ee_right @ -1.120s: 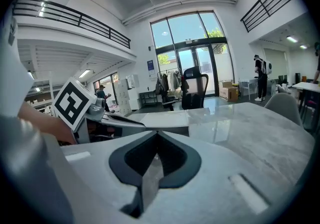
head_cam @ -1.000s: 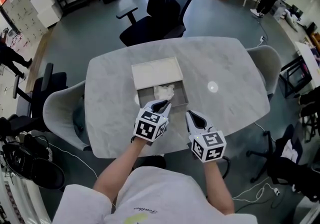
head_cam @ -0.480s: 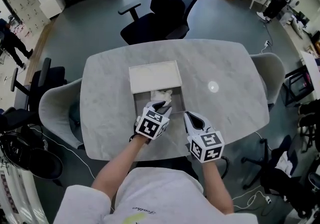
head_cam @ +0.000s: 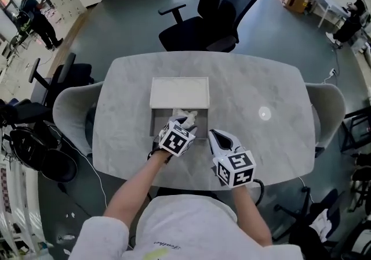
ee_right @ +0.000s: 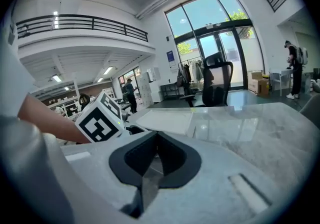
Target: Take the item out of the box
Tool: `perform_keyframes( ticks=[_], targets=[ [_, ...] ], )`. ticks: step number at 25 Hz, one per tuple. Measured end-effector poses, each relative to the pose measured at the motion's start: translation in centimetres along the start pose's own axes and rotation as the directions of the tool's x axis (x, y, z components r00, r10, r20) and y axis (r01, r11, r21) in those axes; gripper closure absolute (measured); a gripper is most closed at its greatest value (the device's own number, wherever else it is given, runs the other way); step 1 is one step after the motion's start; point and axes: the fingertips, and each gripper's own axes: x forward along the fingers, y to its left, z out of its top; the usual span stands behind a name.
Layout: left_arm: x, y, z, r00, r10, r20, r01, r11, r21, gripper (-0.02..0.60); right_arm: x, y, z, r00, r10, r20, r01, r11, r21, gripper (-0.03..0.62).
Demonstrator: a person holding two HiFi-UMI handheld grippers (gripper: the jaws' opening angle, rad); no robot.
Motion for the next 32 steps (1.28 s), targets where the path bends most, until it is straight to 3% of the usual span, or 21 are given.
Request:
perform_keyframes(
  ticks=[7, 19, 23, 32],
  targets=[
    [2.3, 0.7, -1.0, 0.988, 0.098, -0.119, -0.099, 0.995, -0.007, 0.341, -0.1, -2.5, -0.1, 0.996, 0.090, -0.017, -0.090, 0.996, -0.008, 0.592],
    [4.1, 1.7, -1.4, 0.951, 0.223, -0.214, -0.227, 0.974, 0.004, 0.341, 0.3, -5.1, -0.4, 0.985, 0.169, -0.047, -0.169, 0.986, -0.009, 0.592],
    [3.9, 2.6, -1.7, 0.945, 0.242, -0.221, -0.247, 0.969, 0.003, 0.408, 0.6, -5.2, -0.5, 0.981, 0.185, -0.053, -0.186, 0.983, -0.011, 0.592],
    [2.3, 2.2, -2.3, 0.945, 0.215, -0.248, -0.211, 0.977, 0.044, 0.502, 0.8, -4.4, -0.2, 0.973, 0.229, -0.043, -0.230, 0.973, -0.016, 0.592]
  ],
)
